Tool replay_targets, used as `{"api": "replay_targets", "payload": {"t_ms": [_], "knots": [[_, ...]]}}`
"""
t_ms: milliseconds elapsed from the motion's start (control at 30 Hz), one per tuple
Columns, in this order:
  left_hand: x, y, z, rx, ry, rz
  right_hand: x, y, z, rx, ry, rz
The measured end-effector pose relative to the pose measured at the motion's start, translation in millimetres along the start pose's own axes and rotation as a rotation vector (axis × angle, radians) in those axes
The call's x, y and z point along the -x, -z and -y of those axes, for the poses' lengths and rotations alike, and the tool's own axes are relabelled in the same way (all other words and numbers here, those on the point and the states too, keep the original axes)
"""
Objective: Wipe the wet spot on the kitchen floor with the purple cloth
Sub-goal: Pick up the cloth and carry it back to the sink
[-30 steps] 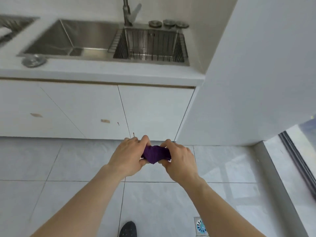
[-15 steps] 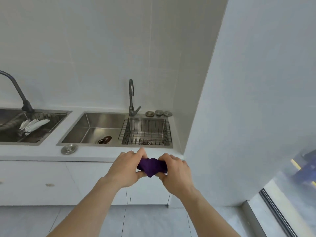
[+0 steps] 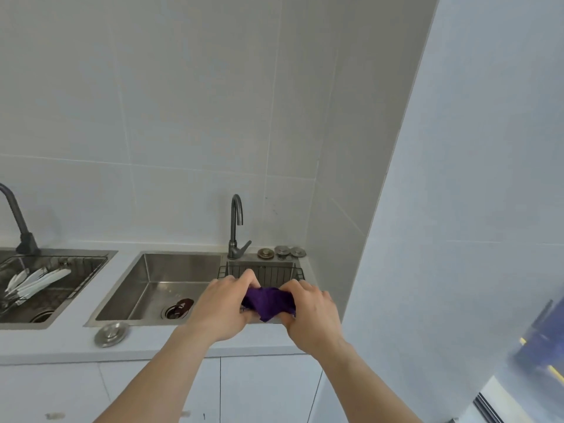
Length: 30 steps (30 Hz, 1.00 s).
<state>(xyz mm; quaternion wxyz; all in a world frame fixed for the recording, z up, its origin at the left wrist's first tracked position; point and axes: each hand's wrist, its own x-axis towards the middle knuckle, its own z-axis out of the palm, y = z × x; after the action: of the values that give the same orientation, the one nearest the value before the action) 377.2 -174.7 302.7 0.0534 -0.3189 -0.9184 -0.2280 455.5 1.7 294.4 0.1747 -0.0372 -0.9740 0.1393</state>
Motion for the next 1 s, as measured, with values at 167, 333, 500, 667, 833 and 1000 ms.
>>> {"api": "replay_targets", "payload": {"t_ms": [167,333,500,667,833,1000], "knots": [[-28,-14,25,0.037,0.033,-0.008,-35,-23,-4,0.002,-0.015,0.010],[-75,-46,58,0.016,0.046,0.018,-82,-62,-28,-0.003,-0.027,0.075],[-148,-94,103,-0.014,0.078,0.041,-154,-119,-68,-0.050,-0.042,0.119],[-229,-156,150,-0.039,0.148,0.093,-235,-190,-118,-0.108,-0.071,0.228],[-290,-220,188,-0.031,0.219,0.173,-294,-256,-165,-0.125,-0.113,0.374],[-325,-276,222,-0.055,0.258,0.277,-324,-310,-198,-0.115,-0.147,0.475]]}}
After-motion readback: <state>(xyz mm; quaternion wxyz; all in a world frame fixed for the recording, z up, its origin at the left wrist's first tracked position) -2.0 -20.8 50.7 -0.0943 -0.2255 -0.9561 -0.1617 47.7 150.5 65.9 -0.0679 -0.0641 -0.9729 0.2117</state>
